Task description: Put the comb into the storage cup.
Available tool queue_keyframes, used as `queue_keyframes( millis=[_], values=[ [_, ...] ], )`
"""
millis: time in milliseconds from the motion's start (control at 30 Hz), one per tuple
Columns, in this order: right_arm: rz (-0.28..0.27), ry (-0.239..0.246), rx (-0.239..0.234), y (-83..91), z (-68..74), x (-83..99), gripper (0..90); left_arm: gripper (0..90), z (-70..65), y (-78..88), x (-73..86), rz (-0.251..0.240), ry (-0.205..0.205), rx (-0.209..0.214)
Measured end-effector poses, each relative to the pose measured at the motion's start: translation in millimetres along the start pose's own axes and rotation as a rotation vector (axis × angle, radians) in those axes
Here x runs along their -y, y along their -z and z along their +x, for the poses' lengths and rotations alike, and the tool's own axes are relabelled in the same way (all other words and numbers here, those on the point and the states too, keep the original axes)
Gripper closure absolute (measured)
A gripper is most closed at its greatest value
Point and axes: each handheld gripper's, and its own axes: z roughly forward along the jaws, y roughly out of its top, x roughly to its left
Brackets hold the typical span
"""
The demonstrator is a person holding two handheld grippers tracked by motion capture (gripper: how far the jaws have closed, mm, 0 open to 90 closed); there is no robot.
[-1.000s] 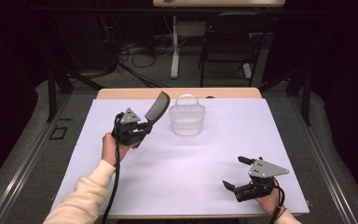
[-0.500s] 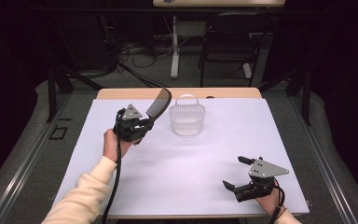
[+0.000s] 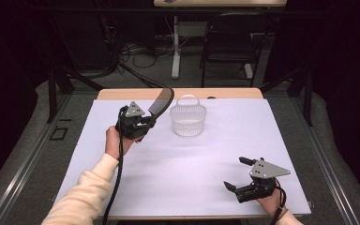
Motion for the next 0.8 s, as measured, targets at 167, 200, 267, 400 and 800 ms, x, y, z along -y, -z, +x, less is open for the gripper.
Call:
queue_keyframes(
  millis=[167,200,267,400,800],
  values=[
    [0.000,0.000,0.000,0.1,-0.1,0.0,0.3,72.5,0.5,-1.4,-3.0,-0.005,0.000,-0.001],
    [0.000,0.000,0.000,0.0,-0.2,0.0,0.3,72.5,0.7,-1.4,-3.5,-0.005,-0.001,0.002],
    [0.000,-0.001,-0.001,0.0,-0.1,-0.1,0.4,72.5,0.0,-1.7,-4.1,-0.007,0.000,0.000],
    [0.000,-0.002,-0.002,0.3,0.2,-0.4,0.4,72.5,0.2,-2.0,-5.8,-0.002,-0.009,-0.001],
    [0.003,-0.001,-0.002,0.1,-0.3,-0.2,0.4,72.5,-0.6,-5.6,-16.5,-0.015,-0.018,-0.003]
  ],
)
